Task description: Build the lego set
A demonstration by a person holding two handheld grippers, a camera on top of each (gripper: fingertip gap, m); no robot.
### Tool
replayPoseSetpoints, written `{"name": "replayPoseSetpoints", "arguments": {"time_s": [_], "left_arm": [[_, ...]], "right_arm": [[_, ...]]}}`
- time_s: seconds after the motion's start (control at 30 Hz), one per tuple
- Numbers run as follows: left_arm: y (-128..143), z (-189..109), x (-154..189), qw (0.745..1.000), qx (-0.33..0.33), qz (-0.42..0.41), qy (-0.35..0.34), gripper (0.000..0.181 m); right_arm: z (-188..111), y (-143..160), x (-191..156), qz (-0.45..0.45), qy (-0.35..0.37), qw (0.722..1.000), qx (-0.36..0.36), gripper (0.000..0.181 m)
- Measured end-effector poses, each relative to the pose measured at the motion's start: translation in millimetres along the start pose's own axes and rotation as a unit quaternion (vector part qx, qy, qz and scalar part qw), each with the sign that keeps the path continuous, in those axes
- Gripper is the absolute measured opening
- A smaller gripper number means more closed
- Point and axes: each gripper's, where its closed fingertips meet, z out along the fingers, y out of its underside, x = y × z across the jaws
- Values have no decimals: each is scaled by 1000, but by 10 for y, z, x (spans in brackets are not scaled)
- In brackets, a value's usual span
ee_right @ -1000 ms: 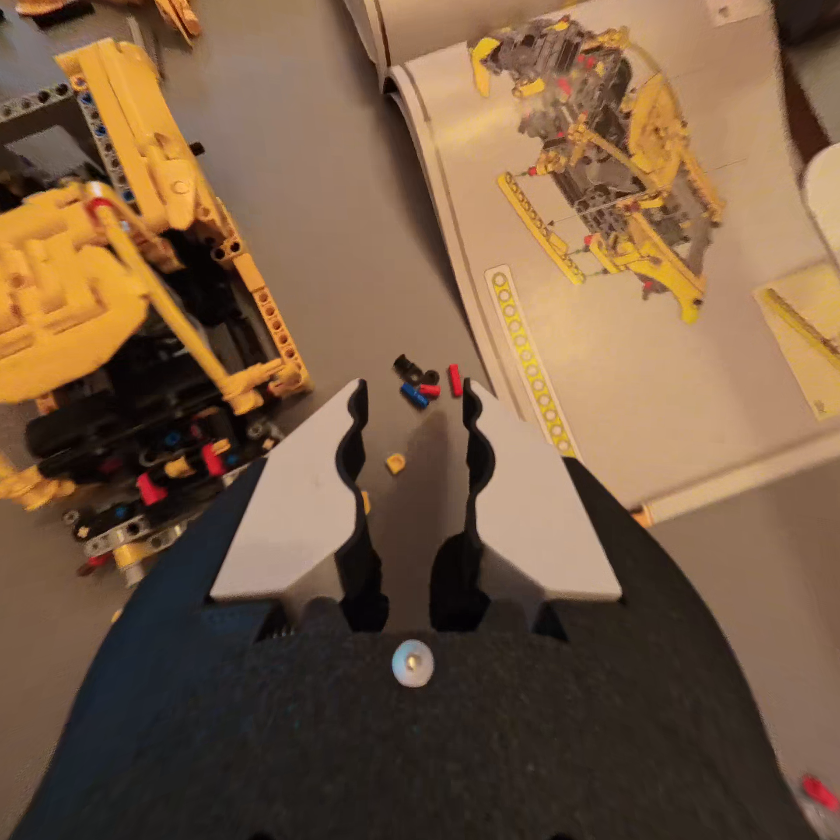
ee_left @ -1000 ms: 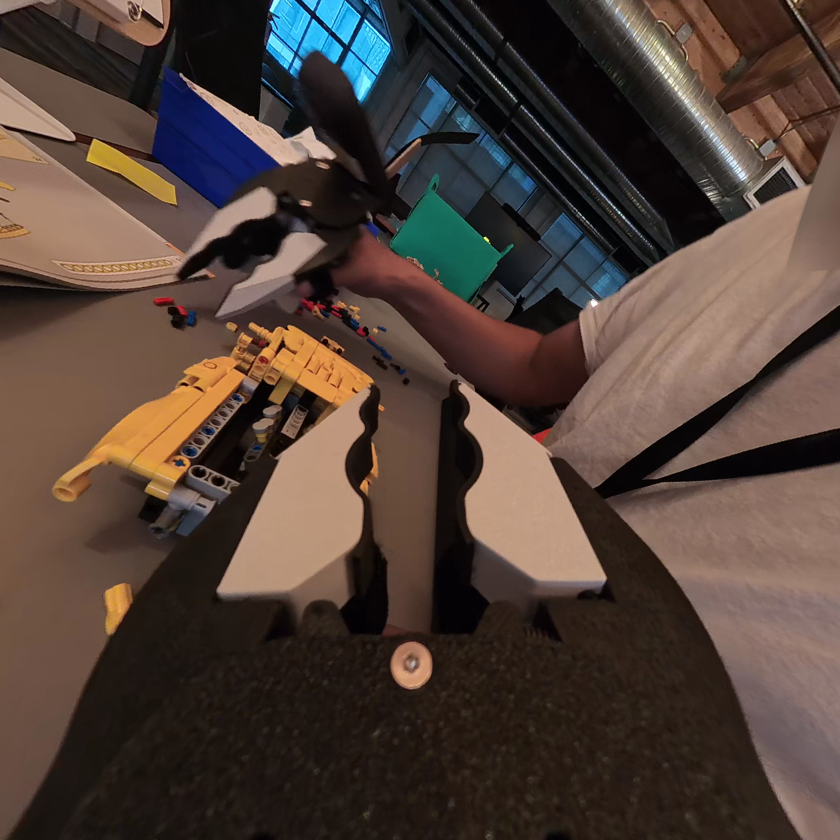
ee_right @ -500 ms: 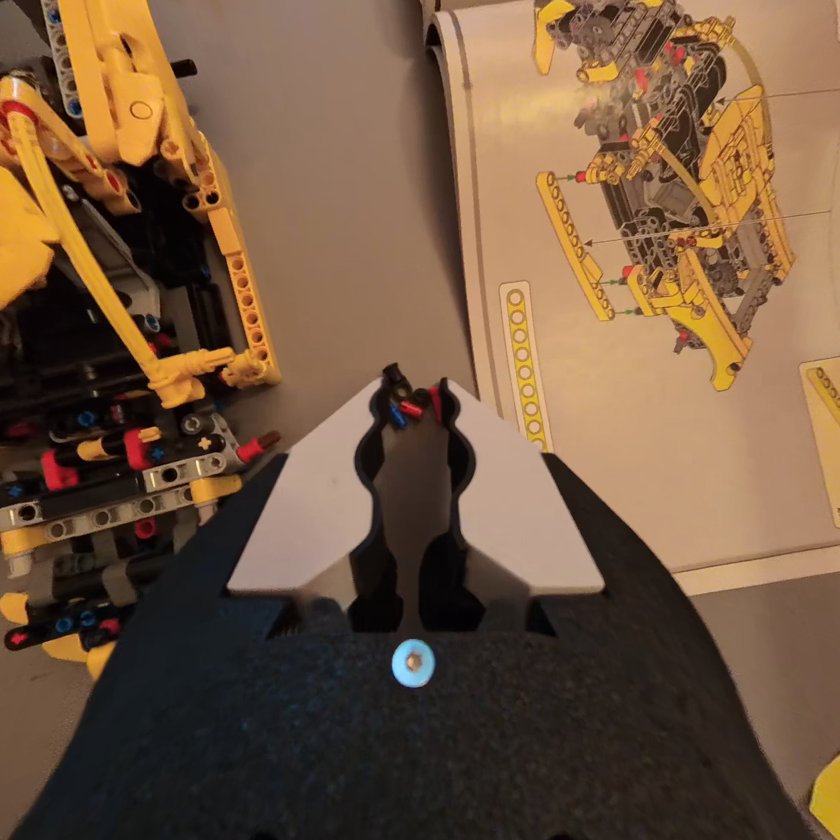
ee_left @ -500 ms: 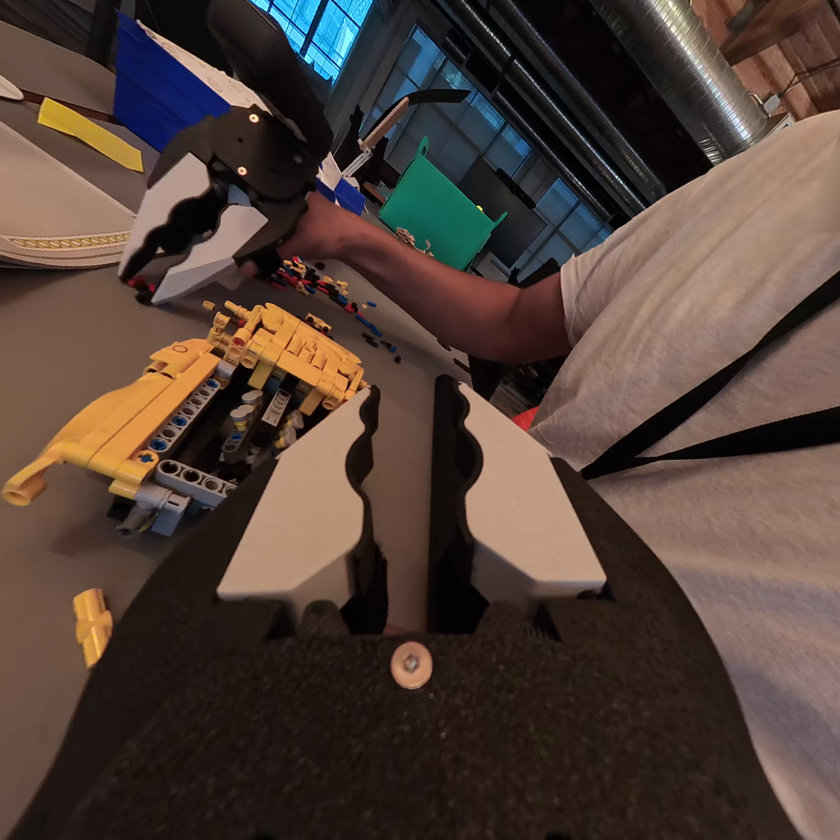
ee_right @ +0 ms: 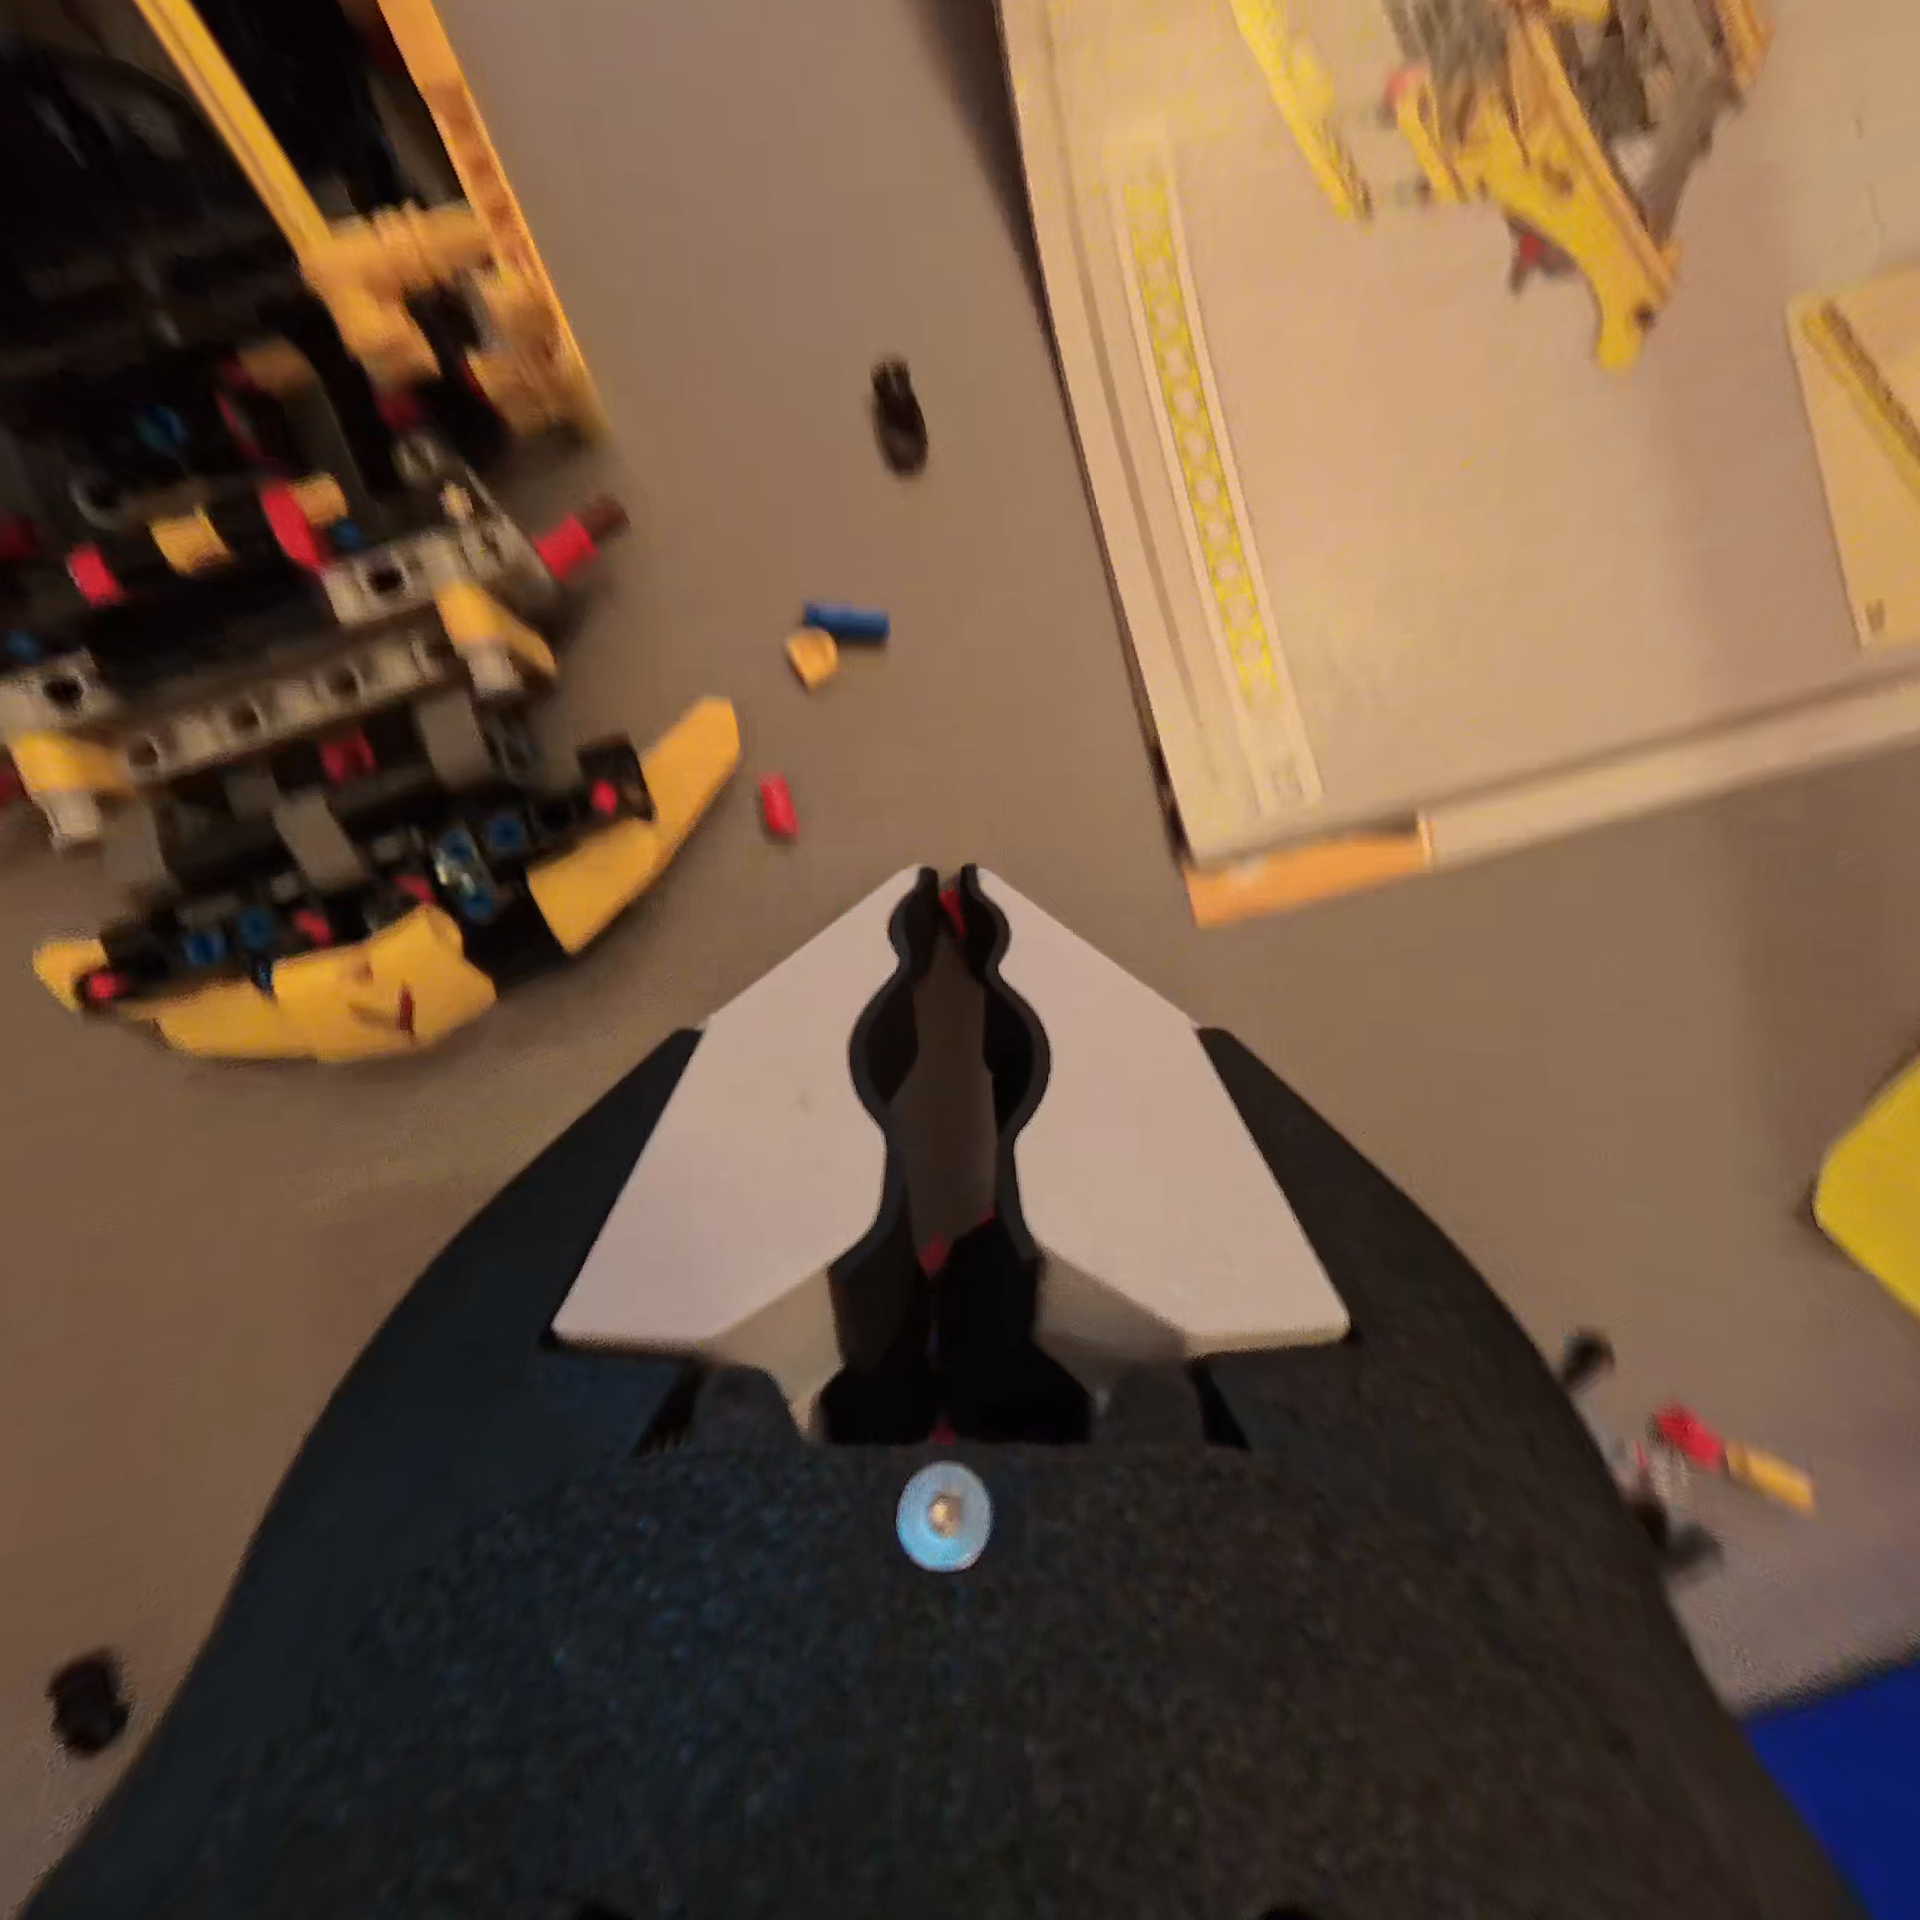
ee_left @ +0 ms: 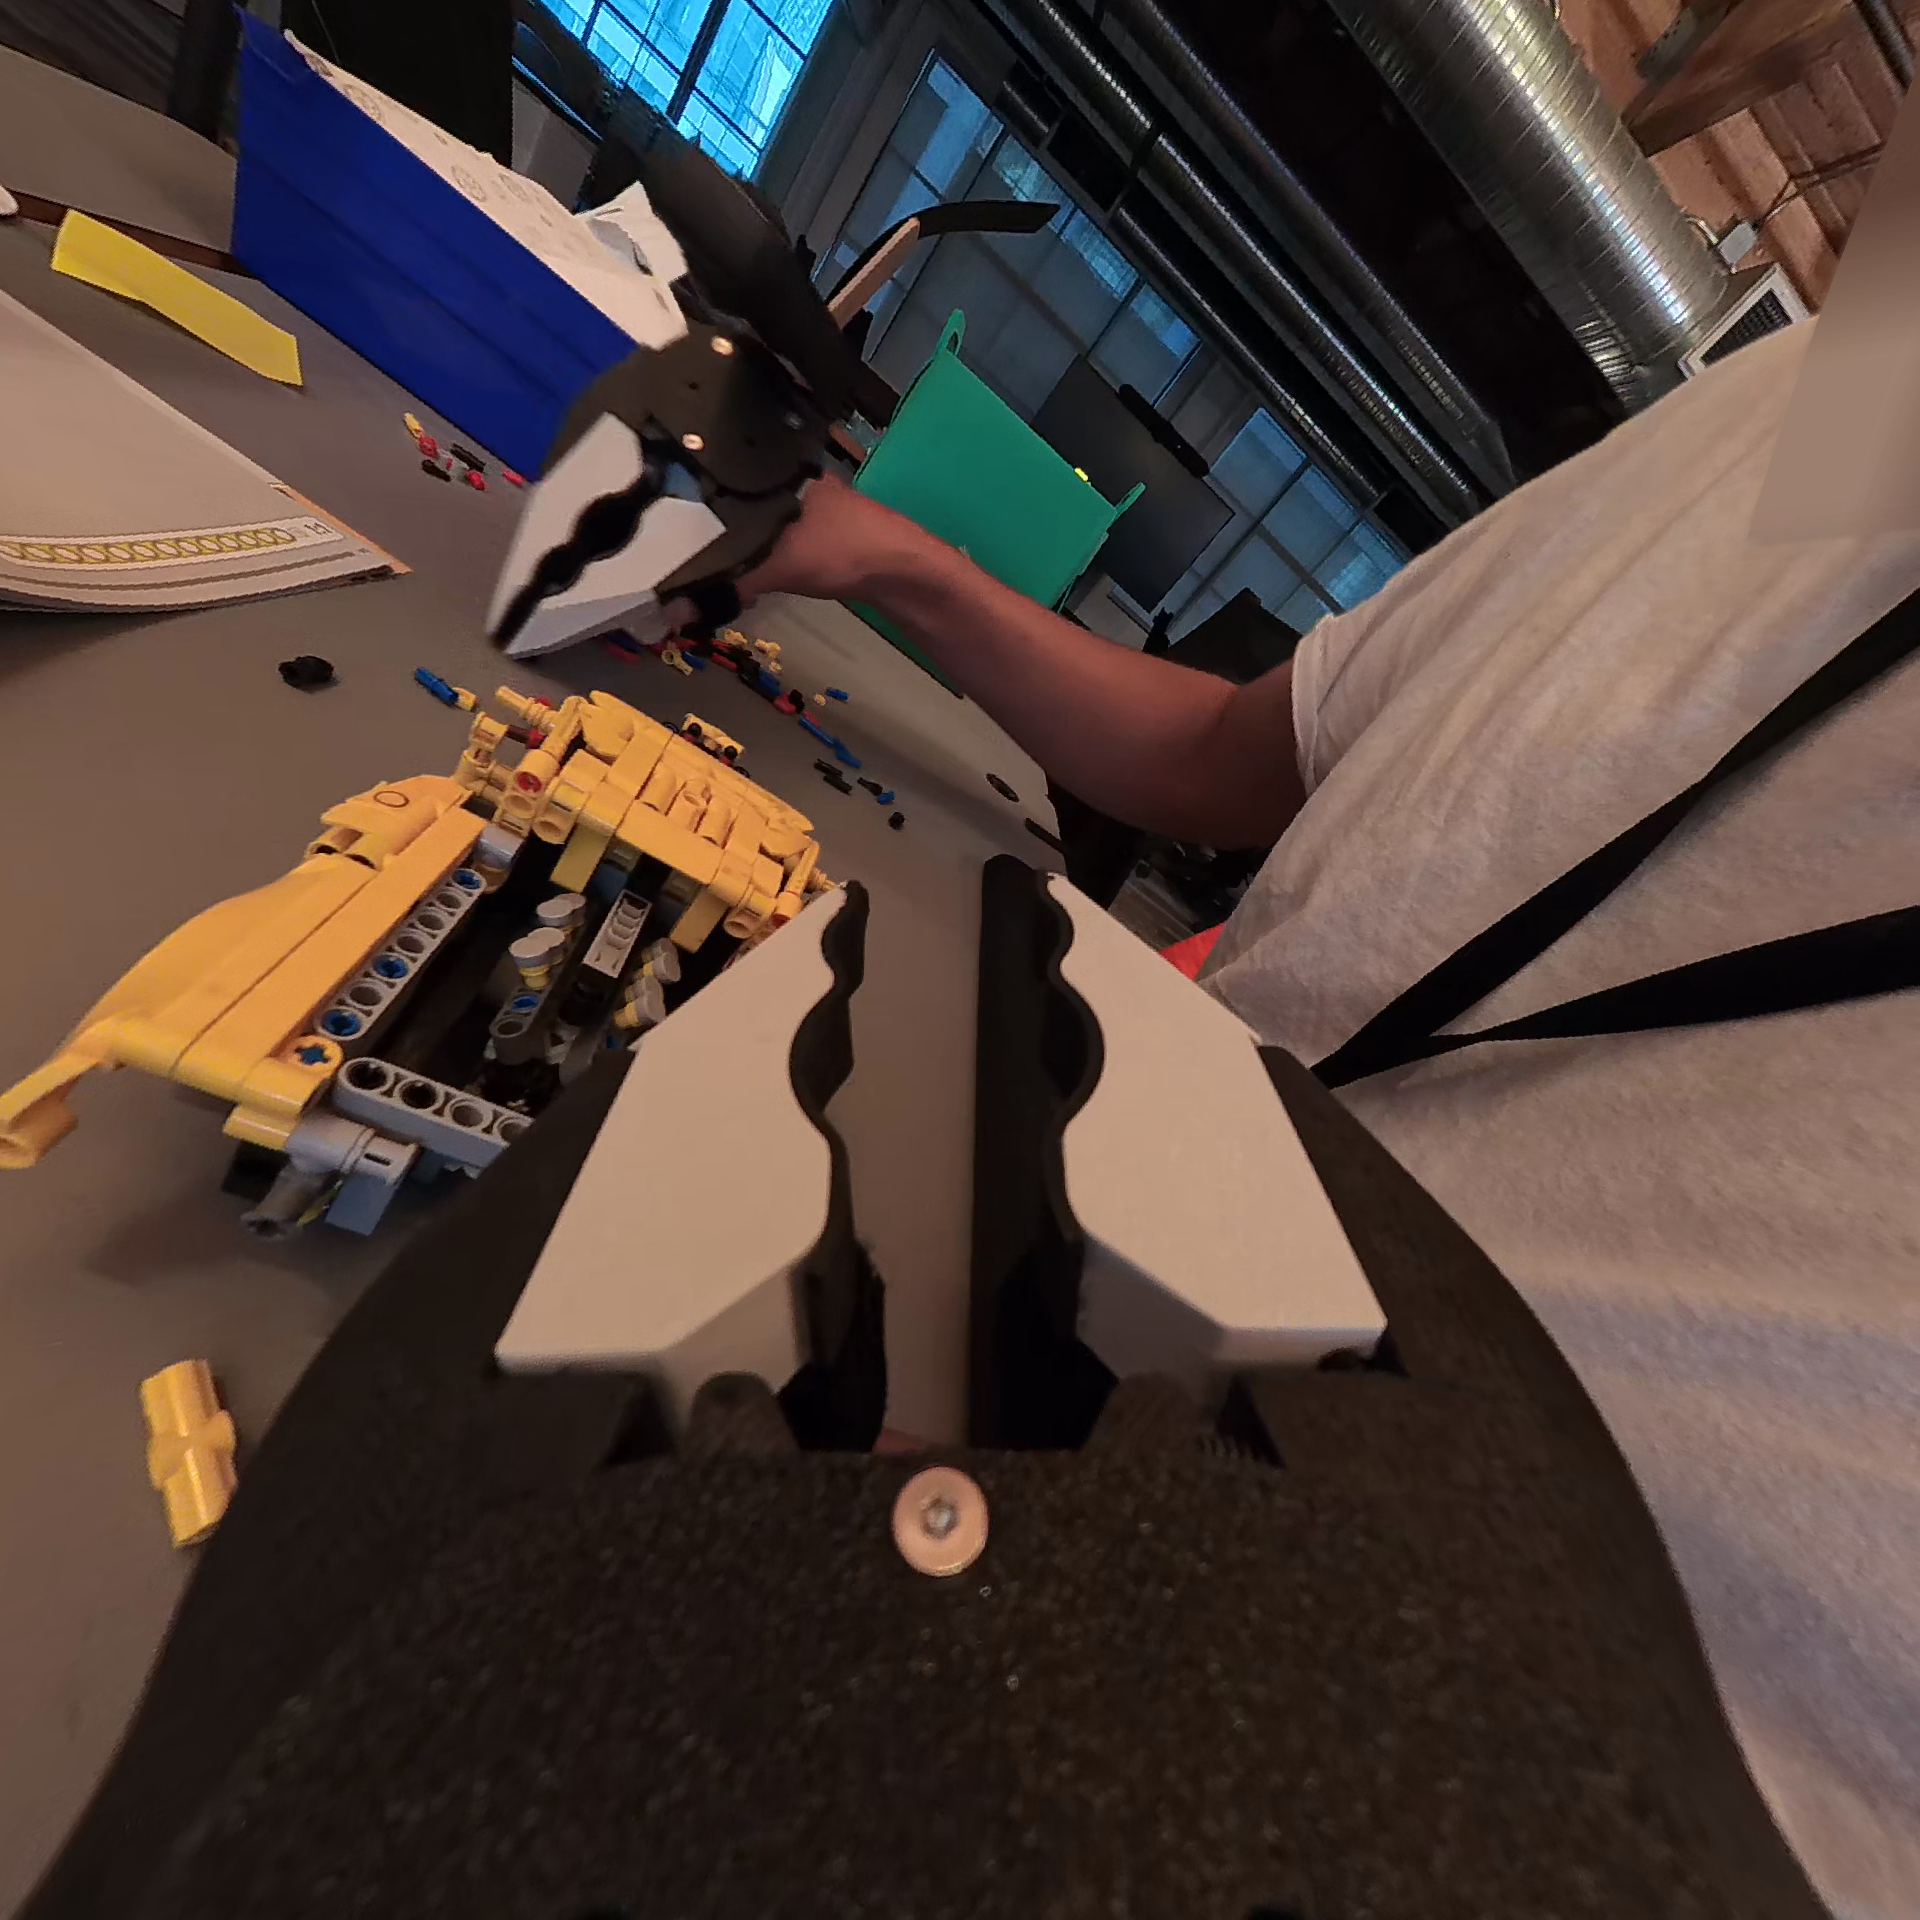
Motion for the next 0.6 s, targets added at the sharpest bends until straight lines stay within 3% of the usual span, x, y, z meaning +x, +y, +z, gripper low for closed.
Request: {"name": "replayPoseSetpoints", "arguments": {"time_s": [0.17,0.23,0.33,0.47,0.6], "left_arm": [[-8,1,9,1000,2,-1,3,31],[-7,8,14,1000,1,-1,5,31],[0,23,12,1000,-2,-1,6,31],[12,36,18,1000,-5,0,6,31],[14,19,-8,1000,-2,3,-5,31]], "right_arm": [[-391,635,121,52,52,995,-63,3],[-514,687,154,68,72,993,-57,8],[-495,296,51,69,48,996,18,20],[-181,-237,-106,23,-11,998,64,27],[118,-443,-188,-1,-68,996,50,29]]}}
